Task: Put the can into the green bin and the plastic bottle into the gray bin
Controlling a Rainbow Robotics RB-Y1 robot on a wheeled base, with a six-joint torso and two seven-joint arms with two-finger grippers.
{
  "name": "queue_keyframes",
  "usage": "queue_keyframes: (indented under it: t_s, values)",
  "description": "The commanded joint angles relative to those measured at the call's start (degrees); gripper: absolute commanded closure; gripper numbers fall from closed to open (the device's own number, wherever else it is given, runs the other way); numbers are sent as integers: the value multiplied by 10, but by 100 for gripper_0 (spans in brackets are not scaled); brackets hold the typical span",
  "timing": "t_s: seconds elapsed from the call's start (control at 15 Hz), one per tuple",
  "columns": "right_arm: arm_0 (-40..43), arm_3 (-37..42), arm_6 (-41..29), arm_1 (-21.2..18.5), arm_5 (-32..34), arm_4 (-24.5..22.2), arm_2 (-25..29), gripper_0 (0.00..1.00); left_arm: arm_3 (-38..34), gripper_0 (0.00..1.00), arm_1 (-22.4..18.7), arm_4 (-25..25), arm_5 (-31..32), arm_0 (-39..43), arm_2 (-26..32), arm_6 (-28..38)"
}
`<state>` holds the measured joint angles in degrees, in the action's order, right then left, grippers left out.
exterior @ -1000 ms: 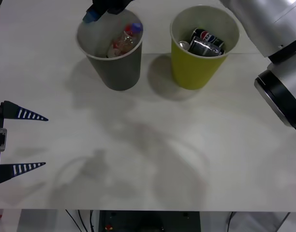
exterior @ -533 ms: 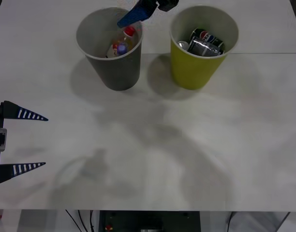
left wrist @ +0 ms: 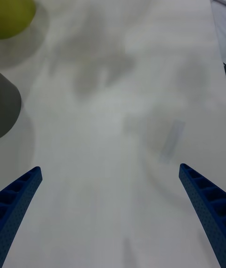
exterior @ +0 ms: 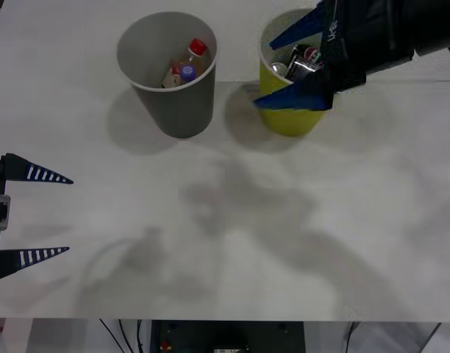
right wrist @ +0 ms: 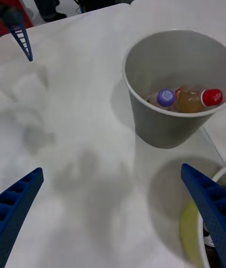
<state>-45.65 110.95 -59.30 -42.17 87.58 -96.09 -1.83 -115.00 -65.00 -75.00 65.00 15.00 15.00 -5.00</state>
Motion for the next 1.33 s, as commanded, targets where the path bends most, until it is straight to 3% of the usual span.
queue_keyframes:
  t_s: [0.07, 0.27, 0.8, 1.33]
  values:
    - [85, 32, 81, -13, 0, 35, 46, 0, 0, 0, 0, 0, 0, 0, 0, 0]
    - [166, 47, 164, -20, 1, 64, 85, 0, 0, 0, 0, 0, 0, 0, 0, 0]
    - [388, 131, 323, -21, -2, 71, 184, 0, 0, 0, 0, 0, 0, 0, 0, 0]
    - [572, 138, 468, -22, -36, 103, 256, 0, 0, 0, 0, 0, 0, 0, 0, 0]
